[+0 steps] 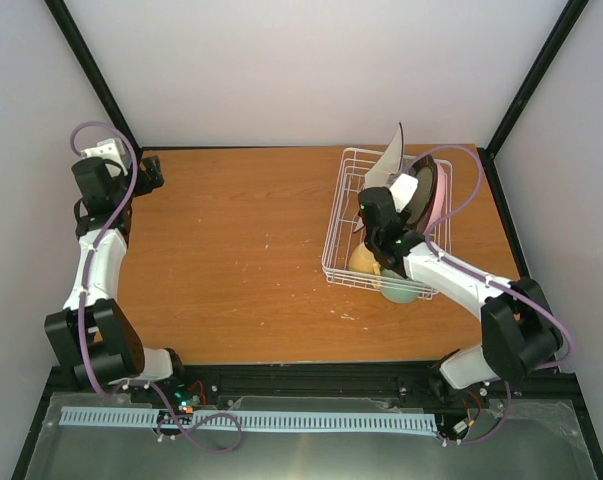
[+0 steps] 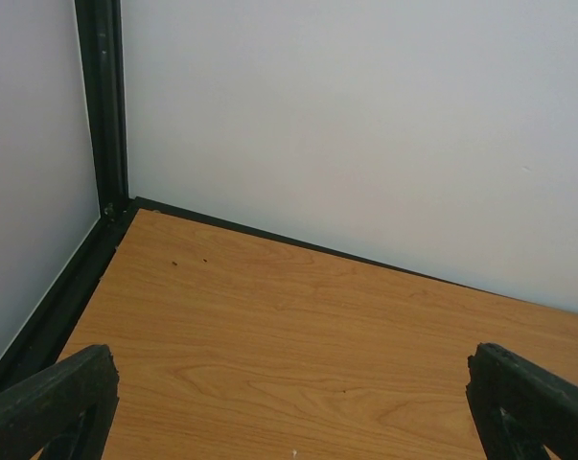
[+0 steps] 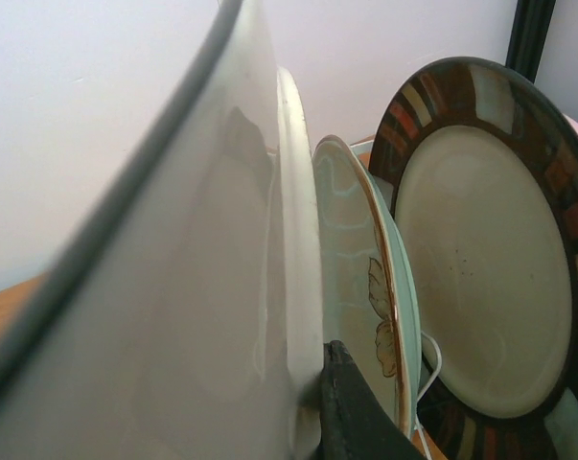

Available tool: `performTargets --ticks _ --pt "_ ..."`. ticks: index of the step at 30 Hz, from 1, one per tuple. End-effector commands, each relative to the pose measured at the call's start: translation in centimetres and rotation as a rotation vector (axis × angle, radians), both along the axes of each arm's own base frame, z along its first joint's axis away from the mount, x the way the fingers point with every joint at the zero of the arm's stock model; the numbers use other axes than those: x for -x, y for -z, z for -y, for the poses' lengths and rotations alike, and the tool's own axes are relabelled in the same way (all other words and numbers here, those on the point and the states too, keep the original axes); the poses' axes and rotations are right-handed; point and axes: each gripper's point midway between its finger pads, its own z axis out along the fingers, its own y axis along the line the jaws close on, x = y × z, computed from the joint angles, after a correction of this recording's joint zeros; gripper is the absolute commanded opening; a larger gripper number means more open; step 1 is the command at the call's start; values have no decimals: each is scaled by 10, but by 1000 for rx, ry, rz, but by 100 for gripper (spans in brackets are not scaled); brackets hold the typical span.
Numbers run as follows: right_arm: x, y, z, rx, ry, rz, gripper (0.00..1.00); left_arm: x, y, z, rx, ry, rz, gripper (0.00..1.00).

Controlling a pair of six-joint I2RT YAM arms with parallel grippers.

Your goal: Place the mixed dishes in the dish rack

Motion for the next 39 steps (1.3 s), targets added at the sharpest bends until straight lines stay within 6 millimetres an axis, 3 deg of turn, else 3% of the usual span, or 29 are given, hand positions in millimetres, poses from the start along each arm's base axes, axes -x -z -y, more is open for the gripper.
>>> performTargets --ticks 1,10,28,32,35,39 --pt "-15 -74 -7 -173 44 239 3 -4 -6 -5 -37 -4 26 100" --pt "-30 -65 -19 -135 21 206 3 -9 -1 -8 -31 -2 16 100" --pt "-59 -13 -37 23 5 75 3 -15 12 -13 -27 -1 -8 100" --pt "-62 -2 -37 43 15 36 17 -16 14 -14 -24 1 -12 100" --pt "-63 0 -37 57 17 20 38 -16 16 -14 -24 2 -16 100" --pt "-62 -3 -35 75 23 16 42 -17 18 -14 -19 6 -18 100"
